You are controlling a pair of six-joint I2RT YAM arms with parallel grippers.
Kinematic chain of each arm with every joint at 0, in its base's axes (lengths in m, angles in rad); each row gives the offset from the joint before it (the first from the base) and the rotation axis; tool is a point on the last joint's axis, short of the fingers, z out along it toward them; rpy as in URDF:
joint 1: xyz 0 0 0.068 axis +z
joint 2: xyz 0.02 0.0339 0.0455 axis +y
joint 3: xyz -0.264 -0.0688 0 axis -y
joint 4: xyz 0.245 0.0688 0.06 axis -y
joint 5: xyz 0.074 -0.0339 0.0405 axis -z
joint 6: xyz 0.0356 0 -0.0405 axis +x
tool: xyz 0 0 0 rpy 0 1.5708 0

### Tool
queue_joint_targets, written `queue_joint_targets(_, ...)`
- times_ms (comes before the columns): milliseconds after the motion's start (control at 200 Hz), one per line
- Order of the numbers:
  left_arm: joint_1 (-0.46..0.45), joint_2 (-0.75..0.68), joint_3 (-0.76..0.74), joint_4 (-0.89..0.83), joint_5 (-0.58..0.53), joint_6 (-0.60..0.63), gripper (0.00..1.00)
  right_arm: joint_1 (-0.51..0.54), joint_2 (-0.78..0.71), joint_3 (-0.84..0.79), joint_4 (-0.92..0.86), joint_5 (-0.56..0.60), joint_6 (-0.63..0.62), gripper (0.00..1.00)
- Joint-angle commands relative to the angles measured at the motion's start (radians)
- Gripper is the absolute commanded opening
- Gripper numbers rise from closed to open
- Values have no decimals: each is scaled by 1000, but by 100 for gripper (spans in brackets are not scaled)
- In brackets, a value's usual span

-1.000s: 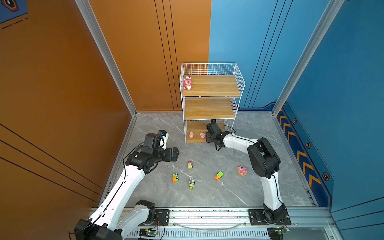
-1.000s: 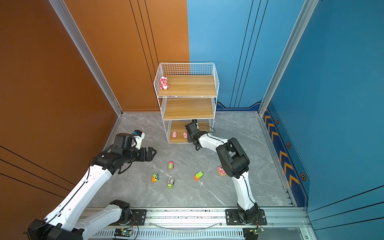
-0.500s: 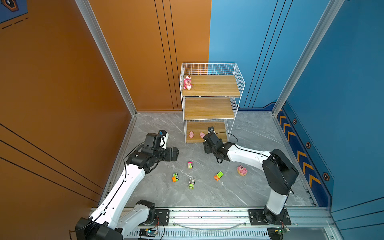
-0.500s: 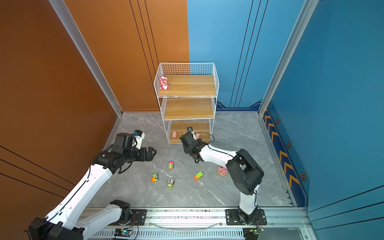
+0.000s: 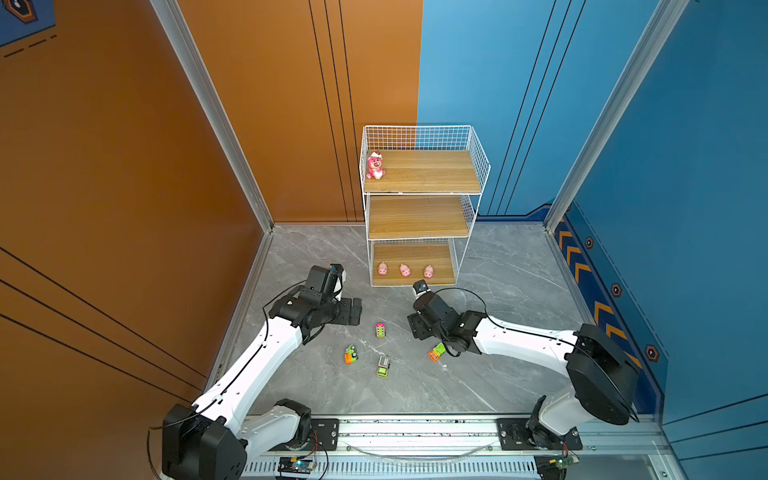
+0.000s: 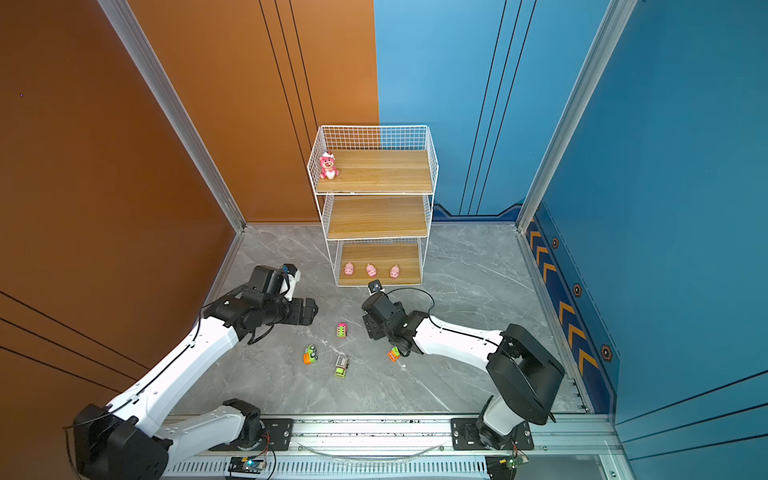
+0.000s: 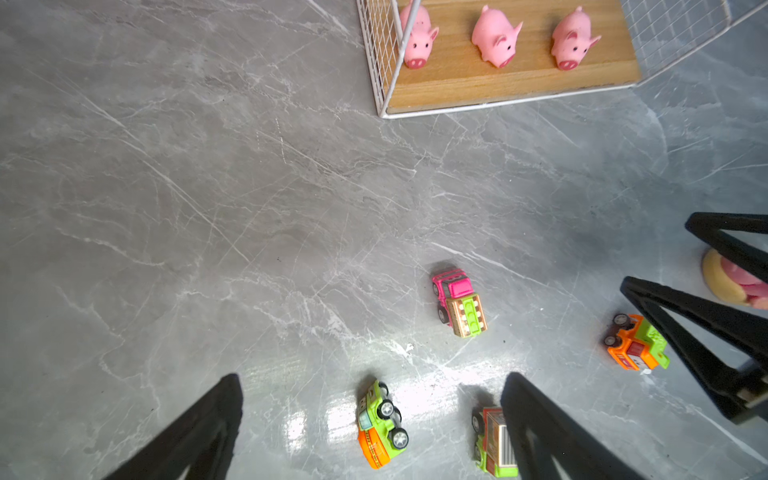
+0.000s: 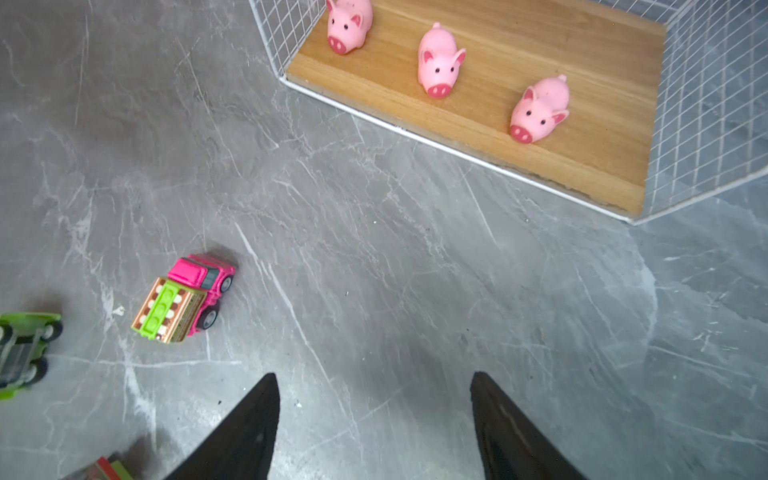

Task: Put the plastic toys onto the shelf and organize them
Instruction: 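Move the right gripper toward the toy trucks while the left arm shifts forward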

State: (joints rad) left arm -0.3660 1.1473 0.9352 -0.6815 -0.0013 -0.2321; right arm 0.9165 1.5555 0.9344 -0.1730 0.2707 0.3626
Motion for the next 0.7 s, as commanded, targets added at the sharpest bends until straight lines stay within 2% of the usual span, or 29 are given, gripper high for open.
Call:
queue_joint_targets(0, -43, 36, 0, -48, -82, 2, 98, 4, -35, -8, -25, -59, -1, 73)
queue_joint_targets(225, -53, 98, 41, -85, -70, -35, 98, 64, -3, -32, 62, -59, 122, 73)
queue_joint_targets(425, -54, 85, 16, -88, -28, -109, 98, 114, 42, -53, 82, -26, 97, 73)
queue_joint_targets(531, -54, 78, -1, -88, -40, -124, 98, 125, 26, -75, 81, -56, 85, 73)
queue_joint_targets(696, -51, 83, 4, -88, -31, -136, 98, 158, -9, -62, 11, -30, 141, 73)
